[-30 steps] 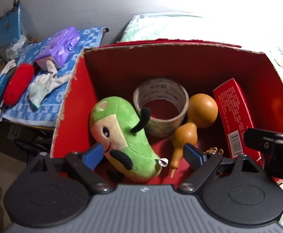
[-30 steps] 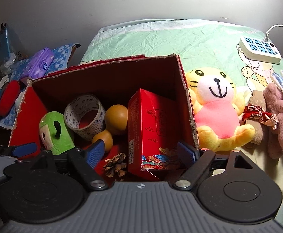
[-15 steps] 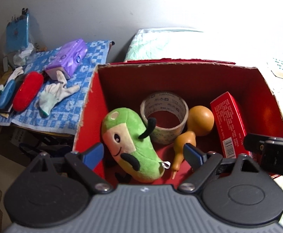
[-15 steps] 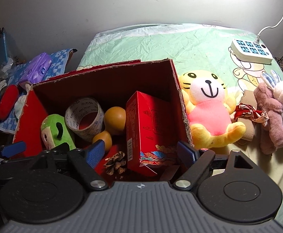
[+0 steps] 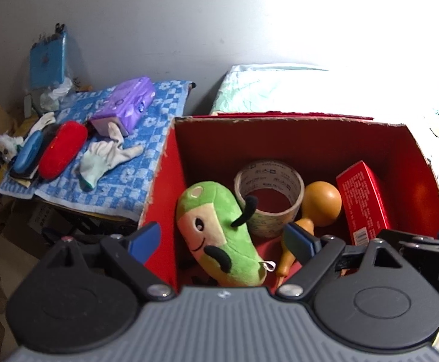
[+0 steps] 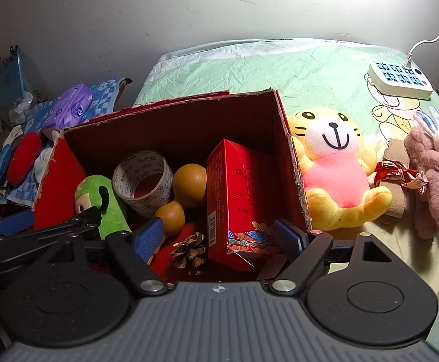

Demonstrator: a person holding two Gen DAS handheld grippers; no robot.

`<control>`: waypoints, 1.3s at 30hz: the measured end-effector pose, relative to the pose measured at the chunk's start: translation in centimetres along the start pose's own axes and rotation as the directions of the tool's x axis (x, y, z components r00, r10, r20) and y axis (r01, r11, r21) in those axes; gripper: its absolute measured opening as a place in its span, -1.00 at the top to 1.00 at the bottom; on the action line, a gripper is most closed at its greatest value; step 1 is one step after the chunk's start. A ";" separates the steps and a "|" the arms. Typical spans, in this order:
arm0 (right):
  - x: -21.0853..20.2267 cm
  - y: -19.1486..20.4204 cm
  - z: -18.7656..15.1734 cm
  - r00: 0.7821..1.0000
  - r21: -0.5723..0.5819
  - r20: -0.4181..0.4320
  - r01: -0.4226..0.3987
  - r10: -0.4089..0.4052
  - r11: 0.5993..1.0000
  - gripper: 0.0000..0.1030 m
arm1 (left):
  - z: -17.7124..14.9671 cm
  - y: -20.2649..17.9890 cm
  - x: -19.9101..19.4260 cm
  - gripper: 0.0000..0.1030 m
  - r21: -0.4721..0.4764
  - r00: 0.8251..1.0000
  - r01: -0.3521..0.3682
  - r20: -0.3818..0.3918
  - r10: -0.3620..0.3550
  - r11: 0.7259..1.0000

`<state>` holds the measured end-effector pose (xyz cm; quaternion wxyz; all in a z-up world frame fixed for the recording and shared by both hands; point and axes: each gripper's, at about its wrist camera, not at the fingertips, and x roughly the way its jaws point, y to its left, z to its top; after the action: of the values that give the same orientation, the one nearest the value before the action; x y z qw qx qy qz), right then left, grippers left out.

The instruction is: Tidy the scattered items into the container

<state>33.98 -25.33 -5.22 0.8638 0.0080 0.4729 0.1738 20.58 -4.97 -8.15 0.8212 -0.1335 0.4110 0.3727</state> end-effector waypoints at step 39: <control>0.1 -0.4 -0.3 1.000 -0.008 0.030 -0.010 0.011 1.000 -0.54 | -0.5 -0.2 1.4 -0.71 0.019 0.998 0.019 -0.067 -0.017 1.000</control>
<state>33.92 -25.75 -5.53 0.8698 0.0098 0.4593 0.1800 21.00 -4.68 -9.61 0.8116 -0.1415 0.4405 0.3566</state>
